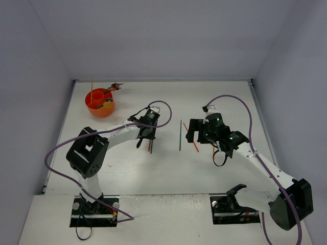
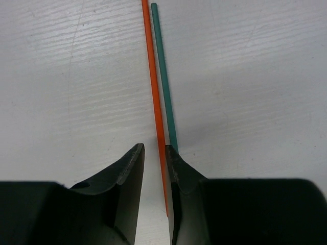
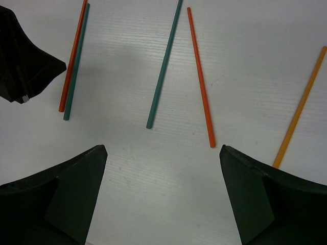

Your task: Sort the eating utensils into containers

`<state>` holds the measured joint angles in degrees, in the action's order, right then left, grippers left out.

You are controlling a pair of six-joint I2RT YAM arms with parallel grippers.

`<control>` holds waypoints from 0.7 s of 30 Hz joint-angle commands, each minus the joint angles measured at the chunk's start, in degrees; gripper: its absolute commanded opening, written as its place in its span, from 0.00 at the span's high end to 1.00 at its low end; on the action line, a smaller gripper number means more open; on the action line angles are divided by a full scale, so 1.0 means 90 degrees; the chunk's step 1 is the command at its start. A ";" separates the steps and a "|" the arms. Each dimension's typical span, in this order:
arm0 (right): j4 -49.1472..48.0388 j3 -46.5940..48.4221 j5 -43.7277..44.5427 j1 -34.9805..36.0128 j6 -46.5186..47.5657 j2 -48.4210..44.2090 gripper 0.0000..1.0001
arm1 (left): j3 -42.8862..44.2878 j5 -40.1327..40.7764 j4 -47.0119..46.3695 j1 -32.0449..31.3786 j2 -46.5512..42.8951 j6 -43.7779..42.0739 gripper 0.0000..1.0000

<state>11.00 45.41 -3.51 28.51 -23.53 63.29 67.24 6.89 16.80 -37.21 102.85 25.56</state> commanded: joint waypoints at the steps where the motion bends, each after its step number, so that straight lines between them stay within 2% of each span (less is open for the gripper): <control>1: -0.0102 0.0033 -0.0030 -0.0040 0.0085 -0.0140 0.10 | 0.0377 -0.0061 -0.0020 0.0072 0.0020 -0.0093 0.81; 11: -0.0090 0.0023 -0.0039 -0.0053 0.0085 -0.0099 0.10 | 0.0381 -0.0179 -0.0109 0.0072 0.0231 0.0002 0.81; 21: -0.0080 0.0031 -0.0018 -0.0065 0.0116 -0.0098 0.10 | 0.0398 0.0075 0.0067 0.0185 0.0502 0.0049 0.82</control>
<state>11.05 45.41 -3.51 28.42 -23.21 63.29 69.25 6.25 16.87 -36.63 107.14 25.74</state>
